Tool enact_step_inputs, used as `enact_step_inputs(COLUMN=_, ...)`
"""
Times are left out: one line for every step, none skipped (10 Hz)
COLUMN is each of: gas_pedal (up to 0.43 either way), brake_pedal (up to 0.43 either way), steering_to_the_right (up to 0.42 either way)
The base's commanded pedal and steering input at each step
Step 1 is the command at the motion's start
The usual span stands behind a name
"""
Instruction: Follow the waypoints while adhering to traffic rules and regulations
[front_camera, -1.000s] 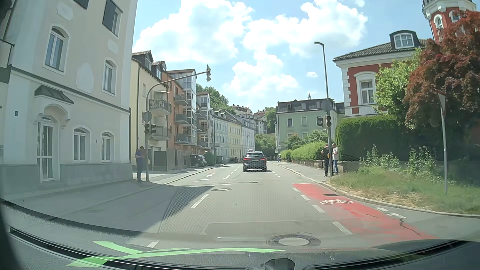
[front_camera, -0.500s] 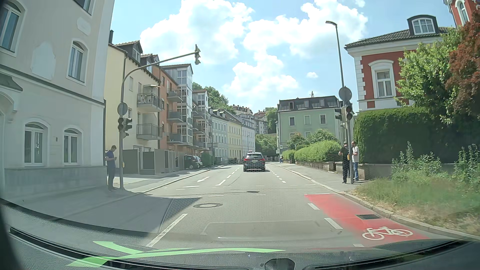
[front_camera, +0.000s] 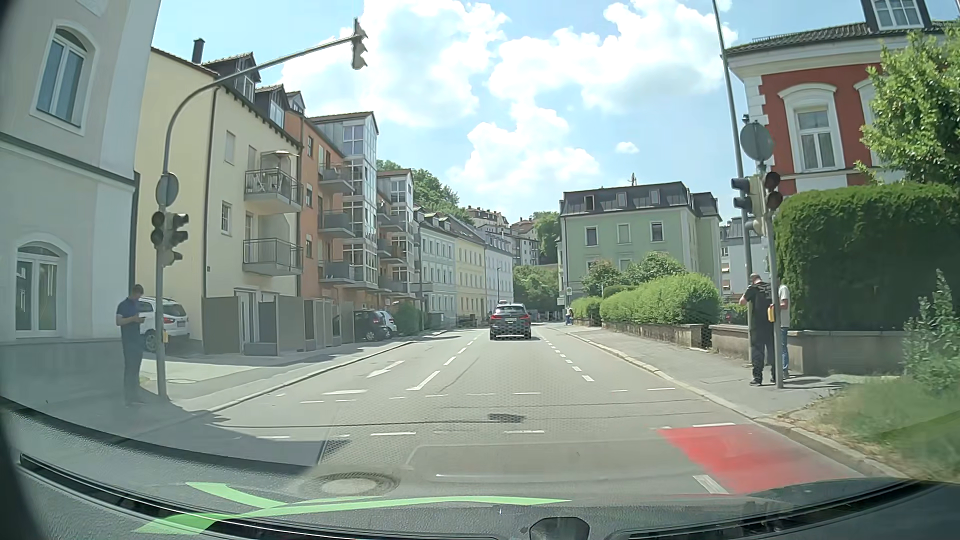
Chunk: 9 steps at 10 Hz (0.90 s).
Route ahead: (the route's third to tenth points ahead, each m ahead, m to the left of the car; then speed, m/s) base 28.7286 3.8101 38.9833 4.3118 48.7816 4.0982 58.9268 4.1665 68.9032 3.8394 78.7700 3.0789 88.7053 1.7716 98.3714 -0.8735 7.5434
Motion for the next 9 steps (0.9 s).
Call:
enact_step_inputs(gas_pedal=0.24, brake_pedal=0.0, steering_to_the_right=-0.009)
enact_step_inputs(gas_pedal=0.24, brake_pedal=0.0, steering_to_the_right=-0.009)
enact_step_inputs(gas_pedal=0.24, brake_pedal=0.0, steering_to_the_right=-0.009)
enact_step_inputs(gas_pedal=0.24, brake_pedal=0.0, steering_to_the_right=-0.009)
enact_step_inputs(gas_pedal=0.24, brake_pedal=0.0, steering_to_the_right=-0.009)
enact_step_inputs(gas_pedal=0.24, brake_pedal=0.0, steering_to_the_right=-0.009)
enact_step_inputs(gas_pedal=0.24, brake_pedal=0.0, steering_to_the_right=-0.009)
enact_step_inputs(gas_pedal=0.24, brake_pedal=0.0, steering_to_the_right=-0.009)
enact_step_inputs(gas_pedal=0.24, brake_pedal=0.0, steering_to_the_right=-0.009)
